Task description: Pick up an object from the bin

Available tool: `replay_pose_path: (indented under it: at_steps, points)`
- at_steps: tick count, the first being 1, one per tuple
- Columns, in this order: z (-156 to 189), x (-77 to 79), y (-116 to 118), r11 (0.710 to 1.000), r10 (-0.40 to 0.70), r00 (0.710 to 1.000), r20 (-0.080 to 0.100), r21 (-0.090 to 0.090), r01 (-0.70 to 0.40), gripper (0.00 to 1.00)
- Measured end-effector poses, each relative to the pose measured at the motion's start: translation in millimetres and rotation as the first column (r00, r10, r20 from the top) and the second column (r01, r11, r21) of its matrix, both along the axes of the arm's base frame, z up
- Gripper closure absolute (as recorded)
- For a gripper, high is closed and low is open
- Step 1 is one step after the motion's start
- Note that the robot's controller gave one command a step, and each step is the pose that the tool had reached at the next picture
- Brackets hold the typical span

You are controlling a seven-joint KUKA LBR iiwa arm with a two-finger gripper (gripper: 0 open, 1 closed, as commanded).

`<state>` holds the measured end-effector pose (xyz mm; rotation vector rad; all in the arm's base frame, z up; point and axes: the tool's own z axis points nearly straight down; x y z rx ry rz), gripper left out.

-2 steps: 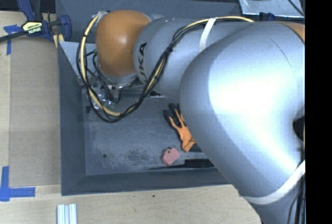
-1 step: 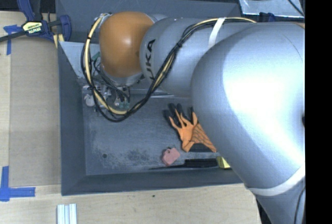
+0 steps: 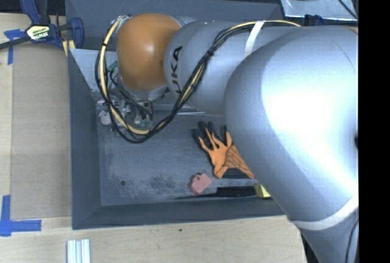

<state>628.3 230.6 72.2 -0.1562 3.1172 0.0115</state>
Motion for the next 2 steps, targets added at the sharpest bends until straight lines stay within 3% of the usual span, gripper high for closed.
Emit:
replay_pose_path:
  at_steps: [2]
  points:
    - [44.1,-0.5,-0.5,1.000,-0.001,1.000,0.001,0.000,0.001,1.00]
